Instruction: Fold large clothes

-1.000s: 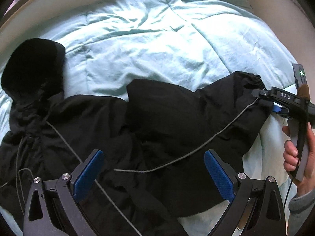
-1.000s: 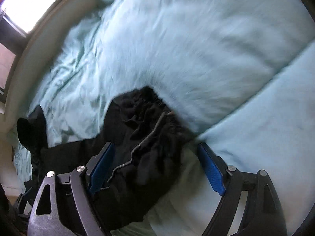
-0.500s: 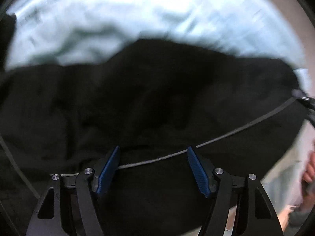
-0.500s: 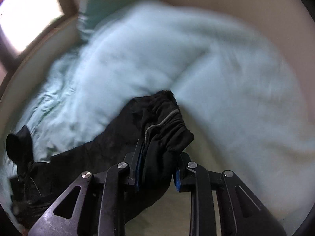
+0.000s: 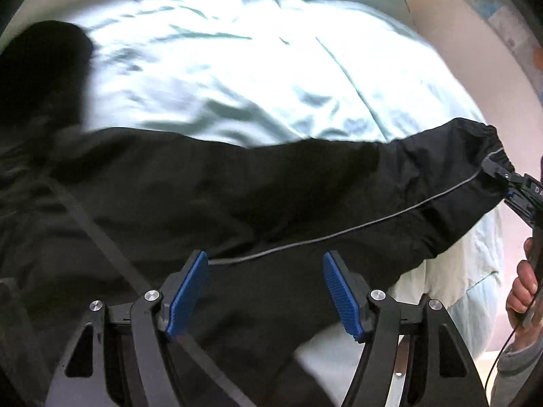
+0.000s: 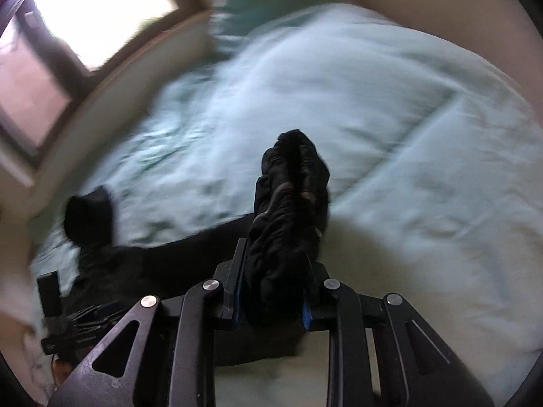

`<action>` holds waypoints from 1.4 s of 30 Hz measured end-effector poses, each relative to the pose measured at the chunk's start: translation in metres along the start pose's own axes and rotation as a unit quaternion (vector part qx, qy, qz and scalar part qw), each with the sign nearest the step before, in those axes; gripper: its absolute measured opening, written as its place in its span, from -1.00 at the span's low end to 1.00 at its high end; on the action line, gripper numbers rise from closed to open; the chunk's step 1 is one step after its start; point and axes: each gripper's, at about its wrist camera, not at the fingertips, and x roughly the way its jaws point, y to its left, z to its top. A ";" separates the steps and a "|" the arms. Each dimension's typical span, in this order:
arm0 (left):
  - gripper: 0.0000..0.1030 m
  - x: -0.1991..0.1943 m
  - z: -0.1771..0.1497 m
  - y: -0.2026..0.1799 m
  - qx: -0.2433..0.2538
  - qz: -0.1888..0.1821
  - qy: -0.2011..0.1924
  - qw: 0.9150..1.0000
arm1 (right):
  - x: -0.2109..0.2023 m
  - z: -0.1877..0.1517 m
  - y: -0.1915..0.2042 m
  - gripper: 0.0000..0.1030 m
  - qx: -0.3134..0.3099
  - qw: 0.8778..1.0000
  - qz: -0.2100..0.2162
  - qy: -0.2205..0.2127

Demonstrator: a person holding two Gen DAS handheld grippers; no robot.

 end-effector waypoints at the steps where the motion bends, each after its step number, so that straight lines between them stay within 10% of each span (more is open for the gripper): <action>1: 0.40 -0.014 -0.005 0.010 -0.006 0.004 -0.008 1.000 | 0.003 -0.003 0.016 -0.45 -0.008 1.000 0.014 0.005; 21: 0.40 -0.215 -0.146 0.243 -0.084 0.089 -0.063 0.991 | 0.071 -0.146 0.387 -0.47 -0.164 0.978 0.105 0.073; 28: 0.40 -0.245 -0.156 0.322 -0.130 0.083 -0.086 0.984 | 0.146 -0.214 0.528 -0.48 -0.250 0.950 0.120 0.144; 36: 0.40 -0.206 -0.154 0.389 -0.184 0.070 -0.068 0.978 | 0.294 -0.297 0.570 -0.39 -0.283 0.918 0.075 0.267; 42: 0.40 -0.176 -0.156 0.417 -0.207 0.039 -0.045 0.976 | 0.295 -0.298 0.571 -0.03 -0.300 0.907 0.112 0.275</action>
